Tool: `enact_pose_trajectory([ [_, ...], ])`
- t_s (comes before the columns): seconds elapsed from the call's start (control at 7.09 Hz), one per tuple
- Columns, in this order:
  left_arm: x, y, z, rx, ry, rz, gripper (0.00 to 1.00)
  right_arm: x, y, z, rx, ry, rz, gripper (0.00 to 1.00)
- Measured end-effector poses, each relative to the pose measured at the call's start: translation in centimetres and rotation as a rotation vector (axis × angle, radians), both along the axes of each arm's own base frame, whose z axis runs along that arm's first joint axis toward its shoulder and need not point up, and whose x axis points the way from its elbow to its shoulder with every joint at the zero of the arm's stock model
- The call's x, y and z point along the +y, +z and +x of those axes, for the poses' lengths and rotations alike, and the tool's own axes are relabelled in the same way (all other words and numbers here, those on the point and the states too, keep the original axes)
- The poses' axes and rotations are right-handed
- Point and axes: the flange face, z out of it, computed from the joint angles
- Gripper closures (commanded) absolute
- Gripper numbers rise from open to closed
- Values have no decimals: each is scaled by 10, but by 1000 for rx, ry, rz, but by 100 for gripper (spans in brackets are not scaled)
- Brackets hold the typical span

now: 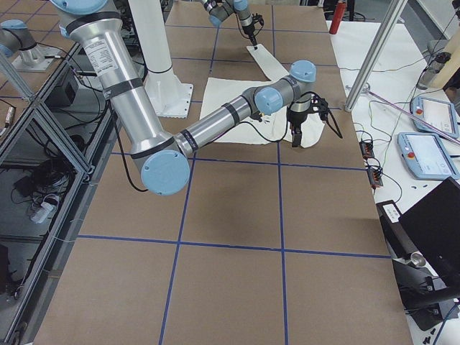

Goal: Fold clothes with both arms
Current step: 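Release the sleeve and raise the right gripper while the left gripper grasps the other cuff, then carry the cuff with the left gripper across the shirt toward the collar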

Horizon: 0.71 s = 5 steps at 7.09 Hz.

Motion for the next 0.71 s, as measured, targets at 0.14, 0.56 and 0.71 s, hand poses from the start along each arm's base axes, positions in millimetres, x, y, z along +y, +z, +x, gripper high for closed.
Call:
enact_pose_trajectory([
  [0.14,0,-1,0,2,-1,-1,95,0,0,1,0,1,0,0],
  [0.56,1,-15,5,20,11,13,100,-1,1,5,0,8,-2,0],
  [0.71,1,-21,7,29,17,19,100,-1,3,9,-1,11,-6,0],
])
